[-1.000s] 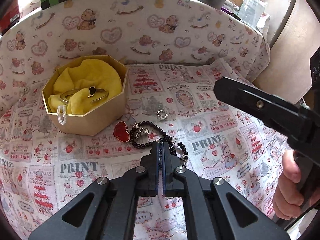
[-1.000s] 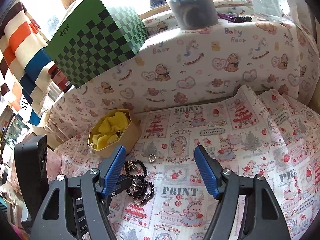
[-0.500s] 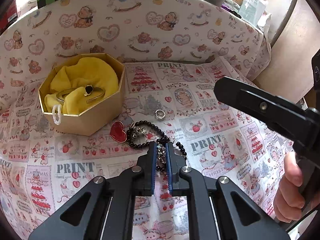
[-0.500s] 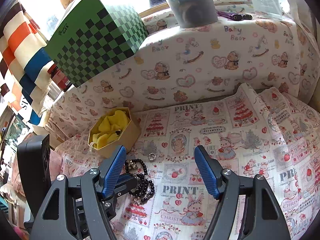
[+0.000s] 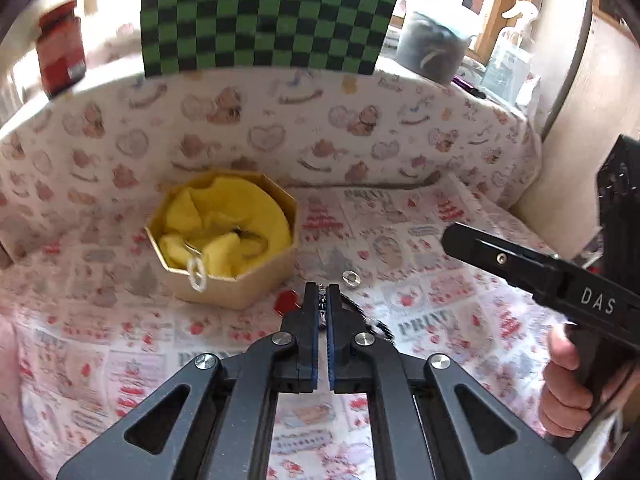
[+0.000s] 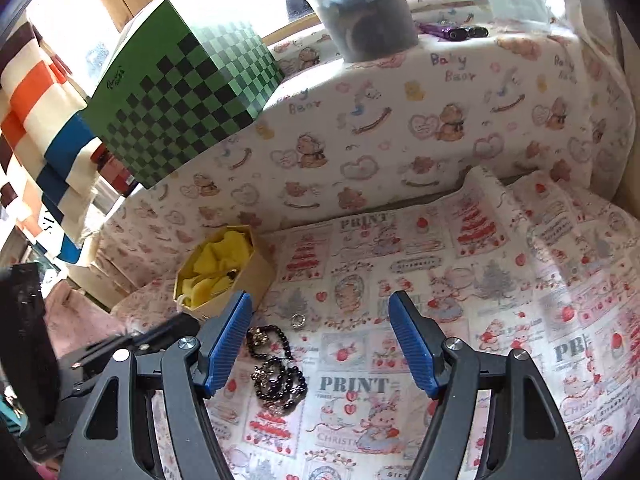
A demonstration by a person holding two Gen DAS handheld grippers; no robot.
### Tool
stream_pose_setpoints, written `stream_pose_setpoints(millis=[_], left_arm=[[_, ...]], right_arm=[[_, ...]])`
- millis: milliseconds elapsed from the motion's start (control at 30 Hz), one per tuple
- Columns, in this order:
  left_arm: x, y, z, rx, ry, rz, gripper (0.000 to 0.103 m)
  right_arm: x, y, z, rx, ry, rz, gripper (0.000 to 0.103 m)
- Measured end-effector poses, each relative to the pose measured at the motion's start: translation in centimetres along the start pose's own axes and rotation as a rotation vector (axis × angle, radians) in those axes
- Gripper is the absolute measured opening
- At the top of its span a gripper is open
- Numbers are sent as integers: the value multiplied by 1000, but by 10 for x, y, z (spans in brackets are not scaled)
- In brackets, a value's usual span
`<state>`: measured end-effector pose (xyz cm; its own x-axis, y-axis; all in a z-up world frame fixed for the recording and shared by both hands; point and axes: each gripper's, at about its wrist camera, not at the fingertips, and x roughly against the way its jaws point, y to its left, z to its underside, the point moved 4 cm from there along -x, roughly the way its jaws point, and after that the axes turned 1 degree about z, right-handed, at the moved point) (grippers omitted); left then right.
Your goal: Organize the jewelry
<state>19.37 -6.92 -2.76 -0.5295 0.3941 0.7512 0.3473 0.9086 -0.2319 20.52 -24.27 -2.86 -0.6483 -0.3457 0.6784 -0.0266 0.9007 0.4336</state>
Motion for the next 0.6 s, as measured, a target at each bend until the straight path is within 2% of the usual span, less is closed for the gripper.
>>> stream_pose_setpoints(millis=[33,67,100,167,200,267,333,433,467,600], left_arm=[[3,1,2,-2,-10,15,2],[6,3,4,-17,-25,1,2],[8,4,6,-22,-36,-15,2],[9,8,6,6,-34,3,2],[10,11,5,22,-37,15,2],[15,16,2,30,-67,0,2],[22,18,0,29,-119,-24,2],[32,36,-4,98,-175,27,2],[35,40,-4,110,-190,23,2],[50,45,-6,83,-258,-22,2]], right_arm=[[-2,-2,0,-36,29,-56,74],[-2,-4,0,-56,40,-77,74],[-2,-3,0,-47,30,-59,74],[-2,1,0,11,2,3,74],[-5,4,2,25,14,-7,73],[-15,11,8,38,78,-72,64],[-21,22,15,95,115,-77,58],[-32,43,30,203,164,-79,44],[-35,48,36,225,182,-86,39],[-47,62,50,288,204,-40,34]])
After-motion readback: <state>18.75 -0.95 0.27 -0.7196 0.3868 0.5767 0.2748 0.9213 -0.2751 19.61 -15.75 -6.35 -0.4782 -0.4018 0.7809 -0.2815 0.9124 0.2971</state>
